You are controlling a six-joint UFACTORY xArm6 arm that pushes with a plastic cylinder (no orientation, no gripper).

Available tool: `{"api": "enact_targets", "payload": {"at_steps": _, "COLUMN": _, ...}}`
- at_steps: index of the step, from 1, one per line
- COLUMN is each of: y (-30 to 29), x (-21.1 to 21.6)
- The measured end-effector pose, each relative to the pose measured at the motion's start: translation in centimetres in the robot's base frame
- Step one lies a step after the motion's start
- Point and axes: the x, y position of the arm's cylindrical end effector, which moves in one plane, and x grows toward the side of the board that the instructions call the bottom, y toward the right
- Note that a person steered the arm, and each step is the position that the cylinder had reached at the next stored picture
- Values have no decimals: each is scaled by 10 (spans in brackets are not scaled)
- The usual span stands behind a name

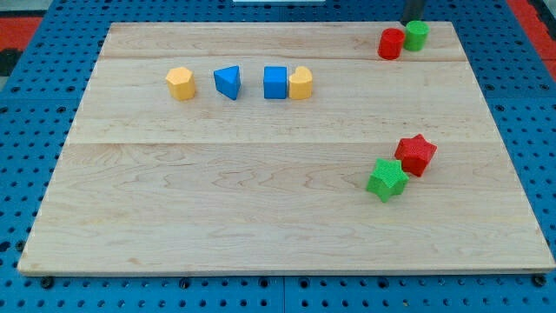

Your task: Move your arm towards center right

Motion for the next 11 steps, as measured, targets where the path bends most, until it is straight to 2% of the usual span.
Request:
{"api": "enact_targets", "payload": {"at_steps": 3, "y": 36, "x": 0}}
{"api": "enact_targets", "payload": {"at_steps": 7, "y": 41, "x": 49}}
{"api": "enact_targets", "payload": {"at_steps": 11, "y": 40, "x": 125}}
